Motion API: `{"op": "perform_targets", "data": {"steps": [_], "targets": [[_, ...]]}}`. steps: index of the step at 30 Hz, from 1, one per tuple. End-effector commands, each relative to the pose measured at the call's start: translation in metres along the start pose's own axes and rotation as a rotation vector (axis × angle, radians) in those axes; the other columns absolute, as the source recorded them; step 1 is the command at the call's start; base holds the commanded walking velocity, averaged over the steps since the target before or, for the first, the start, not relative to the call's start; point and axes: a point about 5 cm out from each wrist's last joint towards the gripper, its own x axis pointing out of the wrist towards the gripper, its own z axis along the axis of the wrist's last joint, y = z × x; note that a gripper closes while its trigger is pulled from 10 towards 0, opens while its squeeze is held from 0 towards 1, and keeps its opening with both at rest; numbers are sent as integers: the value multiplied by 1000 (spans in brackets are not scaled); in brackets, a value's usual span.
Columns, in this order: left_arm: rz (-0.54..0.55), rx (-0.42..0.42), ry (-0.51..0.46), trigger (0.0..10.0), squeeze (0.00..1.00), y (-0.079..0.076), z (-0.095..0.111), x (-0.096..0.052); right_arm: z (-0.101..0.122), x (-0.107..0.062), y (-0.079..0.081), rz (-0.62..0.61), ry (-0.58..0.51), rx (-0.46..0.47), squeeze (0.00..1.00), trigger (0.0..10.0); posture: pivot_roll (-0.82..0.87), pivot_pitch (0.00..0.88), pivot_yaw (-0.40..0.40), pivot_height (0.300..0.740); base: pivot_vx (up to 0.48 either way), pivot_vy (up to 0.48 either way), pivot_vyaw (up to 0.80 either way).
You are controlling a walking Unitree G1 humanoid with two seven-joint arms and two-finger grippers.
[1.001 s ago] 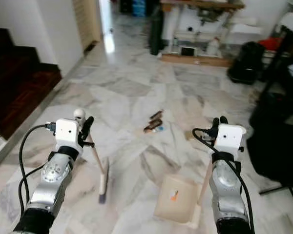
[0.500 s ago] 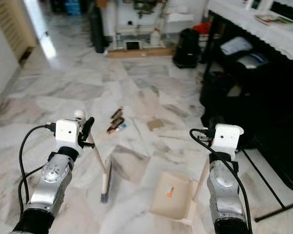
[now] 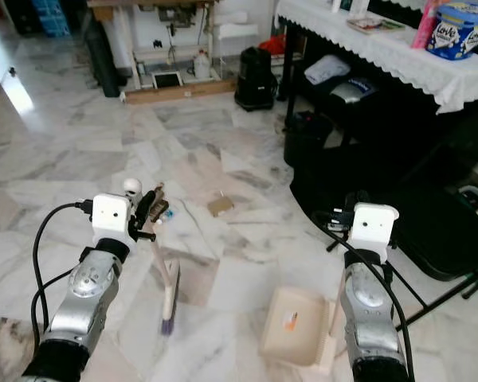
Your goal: Sweep floor
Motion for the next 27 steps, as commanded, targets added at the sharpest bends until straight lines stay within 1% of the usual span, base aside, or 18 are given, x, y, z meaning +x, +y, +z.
{"op": "perform_targets", "data": {"steps": [1, 27], "targets": [[18, 7, -30, 10000, 0, 5, 8, 5, 14, 6, 2, 6, -66, 2, 0, 10000, -125, 0, -1, 740, 405, 0, 0], [22, 4, -29, 10000, 0, 6, 8, 4, 16, 6, 2, 8, -69, -19, 0, 10000, -123, 0, -1, 740, 410, 0, 0]]}}
